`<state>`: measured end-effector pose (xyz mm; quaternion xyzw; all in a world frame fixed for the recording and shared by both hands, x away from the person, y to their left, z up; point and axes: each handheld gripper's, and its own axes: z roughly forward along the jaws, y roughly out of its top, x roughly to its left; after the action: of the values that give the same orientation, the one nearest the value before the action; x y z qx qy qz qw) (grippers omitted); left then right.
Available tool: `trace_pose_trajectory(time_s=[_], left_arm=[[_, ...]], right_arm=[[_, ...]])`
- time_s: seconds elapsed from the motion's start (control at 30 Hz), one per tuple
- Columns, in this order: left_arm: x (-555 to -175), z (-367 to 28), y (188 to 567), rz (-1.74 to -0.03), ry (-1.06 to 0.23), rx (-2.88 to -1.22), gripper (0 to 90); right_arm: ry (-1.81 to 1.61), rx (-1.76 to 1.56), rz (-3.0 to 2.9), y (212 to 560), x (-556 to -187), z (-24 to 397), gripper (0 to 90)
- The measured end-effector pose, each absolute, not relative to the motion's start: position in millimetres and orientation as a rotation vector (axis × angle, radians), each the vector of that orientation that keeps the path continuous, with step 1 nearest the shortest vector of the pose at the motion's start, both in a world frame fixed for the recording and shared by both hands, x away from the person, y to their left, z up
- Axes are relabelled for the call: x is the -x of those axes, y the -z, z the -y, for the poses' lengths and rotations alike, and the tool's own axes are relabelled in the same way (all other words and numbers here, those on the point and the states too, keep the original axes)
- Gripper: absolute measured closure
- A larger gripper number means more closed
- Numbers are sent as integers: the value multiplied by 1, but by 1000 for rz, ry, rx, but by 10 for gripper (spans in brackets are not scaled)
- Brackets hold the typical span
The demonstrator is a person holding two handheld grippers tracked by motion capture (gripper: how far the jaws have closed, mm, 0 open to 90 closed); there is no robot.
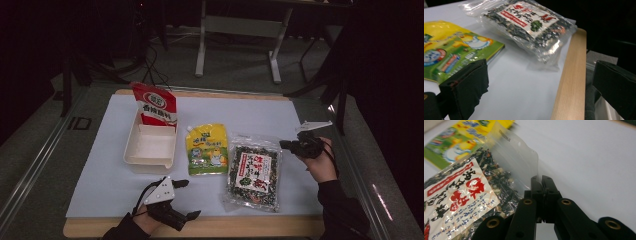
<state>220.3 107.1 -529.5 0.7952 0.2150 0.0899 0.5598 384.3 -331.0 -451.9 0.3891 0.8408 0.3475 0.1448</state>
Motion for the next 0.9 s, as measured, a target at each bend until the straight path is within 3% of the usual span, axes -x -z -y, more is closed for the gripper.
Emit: trace_pose_trajectory(time_s=[0.13, 0.27, 0.9], left_arm=[[-222, -109, 521, -549, -246, -1873, 37], [-225, -109, 516, -602, -199, -1898, 36], [-248, -88, 508, -599, -142, -1924, 43]], right_arm=[[-1030, -1029, -2416, 435, -375, 319, 896], [-1058, -962, -2418, 421, -368, 308, 896], [-1181, -623, -2402, 362, -317, 264, 897]])
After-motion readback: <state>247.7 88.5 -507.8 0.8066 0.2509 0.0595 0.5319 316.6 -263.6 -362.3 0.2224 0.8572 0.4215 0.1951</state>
